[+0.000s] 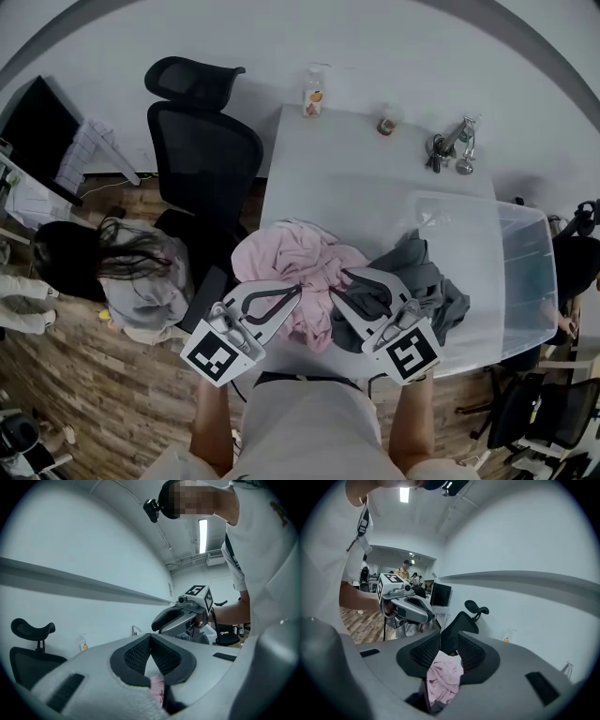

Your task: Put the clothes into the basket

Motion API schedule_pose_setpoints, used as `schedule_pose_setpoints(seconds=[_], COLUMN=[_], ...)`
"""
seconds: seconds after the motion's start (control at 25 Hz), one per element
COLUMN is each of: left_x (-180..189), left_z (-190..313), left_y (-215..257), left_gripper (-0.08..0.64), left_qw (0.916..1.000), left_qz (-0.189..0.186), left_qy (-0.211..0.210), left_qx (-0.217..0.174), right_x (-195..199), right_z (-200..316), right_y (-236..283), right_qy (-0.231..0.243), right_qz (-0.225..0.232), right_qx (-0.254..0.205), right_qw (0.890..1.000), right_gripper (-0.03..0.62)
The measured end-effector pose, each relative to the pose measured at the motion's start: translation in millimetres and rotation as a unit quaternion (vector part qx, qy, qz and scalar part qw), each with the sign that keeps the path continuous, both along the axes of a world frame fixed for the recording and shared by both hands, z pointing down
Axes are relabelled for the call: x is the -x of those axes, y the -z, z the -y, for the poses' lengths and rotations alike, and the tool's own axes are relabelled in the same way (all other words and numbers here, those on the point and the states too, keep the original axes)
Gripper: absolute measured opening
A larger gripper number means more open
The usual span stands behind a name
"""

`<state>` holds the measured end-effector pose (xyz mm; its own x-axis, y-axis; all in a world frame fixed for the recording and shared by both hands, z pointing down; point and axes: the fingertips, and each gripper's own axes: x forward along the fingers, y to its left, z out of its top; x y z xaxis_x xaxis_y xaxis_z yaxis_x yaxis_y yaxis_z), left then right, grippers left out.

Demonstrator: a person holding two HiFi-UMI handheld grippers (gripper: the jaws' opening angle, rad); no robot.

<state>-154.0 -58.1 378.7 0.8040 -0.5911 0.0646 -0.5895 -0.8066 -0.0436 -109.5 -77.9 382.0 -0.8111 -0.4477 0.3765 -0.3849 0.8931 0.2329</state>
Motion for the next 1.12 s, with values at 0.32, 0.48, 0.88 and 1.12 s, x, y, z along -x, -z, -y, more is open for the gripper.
schedule_pose_setpoints(seconds=[0.32, 0.48, 0.88, 1.12], left_x=[22.0, 32.5, 47.7, 51.1], left_z=[-3.5, -6.1, -8.0, -6.1], left_y=[-31.4, -45.8, -85.1, -105.2], left_gripper=[0.003, 0.003, 0.003, 0.003], left_qw=[0.9995, 0.9986, 0.9968, 0.9967], left_qz=[0.004, -0.001, 0.014, 0.024], left_qy=[0.023, 0.035, 0.046, 0.041], left_qx=[0.022, 0.04, 0.064, 0.067], right_x=[32.0, 44.6, 68.2, 73.5], right_z=[-1.0, -0.5, -3.6, 4.5], right_y=[-45.6, -70.7, -130.1, -171.8], right_qy=[0.031, 0.051, 0.088, 0.089], right_qz=[-0.047, -0.085, -0.151, -0.181], right_qx=[0.038, 0.05, 0.083, 0.106], right_qw=[0.998, 0.994, 0.981, 0.974], right_gripper=[0.167, 0.227, 0.322, 0.403])
